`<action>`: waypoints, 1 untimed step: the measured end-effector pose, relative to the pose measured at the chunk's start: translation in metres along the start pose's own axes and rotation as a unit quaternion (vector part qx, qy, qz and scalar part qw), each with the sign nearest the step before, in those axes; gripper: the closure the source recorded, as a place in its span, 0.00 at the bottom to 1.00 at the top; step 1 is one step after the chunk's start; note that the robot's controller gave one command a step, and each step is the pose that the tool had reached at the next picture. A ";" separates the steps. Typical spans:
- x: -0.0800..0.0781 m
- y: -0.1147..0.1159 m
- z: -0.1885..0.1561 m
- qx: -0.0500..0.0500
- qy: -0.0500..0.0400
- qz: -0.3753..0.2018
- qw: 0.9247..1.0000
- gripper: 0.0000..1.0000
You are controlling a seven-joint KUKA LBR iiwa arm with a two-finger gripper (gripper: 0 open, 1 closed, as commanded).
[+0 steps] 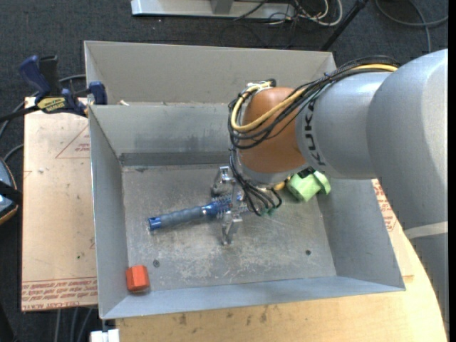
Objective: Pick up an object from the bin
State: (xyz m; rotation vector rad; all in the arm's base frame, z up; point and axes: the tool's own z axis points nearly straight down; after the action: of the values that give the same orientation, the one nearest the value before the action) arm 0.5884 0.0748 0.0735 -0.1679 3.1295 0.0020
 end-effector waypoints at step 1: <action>0.001 0.001 -0.028 0.000 0.002 -0.057 0.998 0.00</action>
Offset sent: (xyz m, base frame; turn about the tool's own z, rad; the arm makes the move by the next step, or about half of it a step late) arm -0.0028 0.0003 0.0265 -0.1160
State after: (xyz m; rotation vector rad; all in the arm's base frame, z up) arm 0.5866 0.0759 0.1009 -0.3479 3.1178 0.0017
